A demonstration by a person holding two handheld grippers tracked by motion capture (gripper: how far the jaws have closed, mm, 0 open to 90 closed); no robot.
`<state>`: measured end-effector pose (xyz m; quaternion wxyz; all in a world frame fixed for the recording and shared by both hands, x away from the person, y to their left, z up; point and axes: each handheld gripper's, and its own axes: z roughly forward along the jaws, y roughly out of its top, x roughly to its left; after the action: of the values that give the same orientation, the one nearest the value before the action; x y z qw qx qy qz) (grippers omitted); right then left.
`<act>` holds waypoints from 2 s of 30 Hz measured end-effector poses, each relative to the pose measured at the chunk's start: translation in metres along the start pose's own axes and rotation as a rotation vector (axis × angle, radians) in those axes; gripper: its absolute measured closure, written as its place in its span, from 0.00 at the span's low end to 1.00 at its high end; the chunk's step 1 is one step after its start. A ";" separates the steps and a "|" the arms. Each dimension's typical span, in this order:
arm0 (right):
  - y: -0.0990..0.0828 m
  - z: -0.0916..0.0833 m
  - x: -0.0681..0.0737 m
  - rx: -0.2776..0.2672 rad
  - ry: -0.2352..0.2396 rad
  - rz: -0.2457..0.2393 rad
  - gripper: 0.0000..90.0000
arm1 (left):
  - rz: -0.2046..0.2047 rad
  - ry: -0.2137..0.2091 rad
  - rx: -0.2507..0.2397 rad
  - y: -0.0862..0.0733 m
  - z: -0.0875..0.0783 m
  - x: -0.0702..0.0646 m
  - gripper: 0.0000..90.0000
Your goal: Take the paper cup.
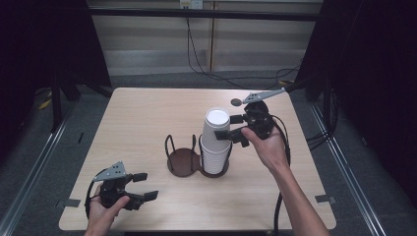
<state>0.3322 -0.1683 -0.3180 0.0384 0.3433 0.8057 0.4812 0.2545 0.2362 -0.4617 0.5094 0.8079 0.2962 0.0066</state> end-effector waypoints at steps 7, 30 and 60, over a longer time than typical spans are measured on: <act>0.007 0.007 -0.004 0.029 0.005 0.005 0.17 | -0.001 -0.001 -0.002 0.000 0.000 0.000 0.18; 0.017 0.033 -0.001 0.067 -0.051 -0.040 0.18 | -0.009 -0.014 0.002 0.000 0.000 0.000 0.19; 0.028 0.024 0.013 0.079 -0.131 -0.131 0.26 | -0.007 -0.017 0.013 0.000 0.002 0.000 0.19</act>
<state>0.3461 -0.1339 -0.3053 0.1088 0.3218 0.8405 0.4220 0.2550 0.2341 -0.4628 0.5067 0.8102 0.2946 -0.0041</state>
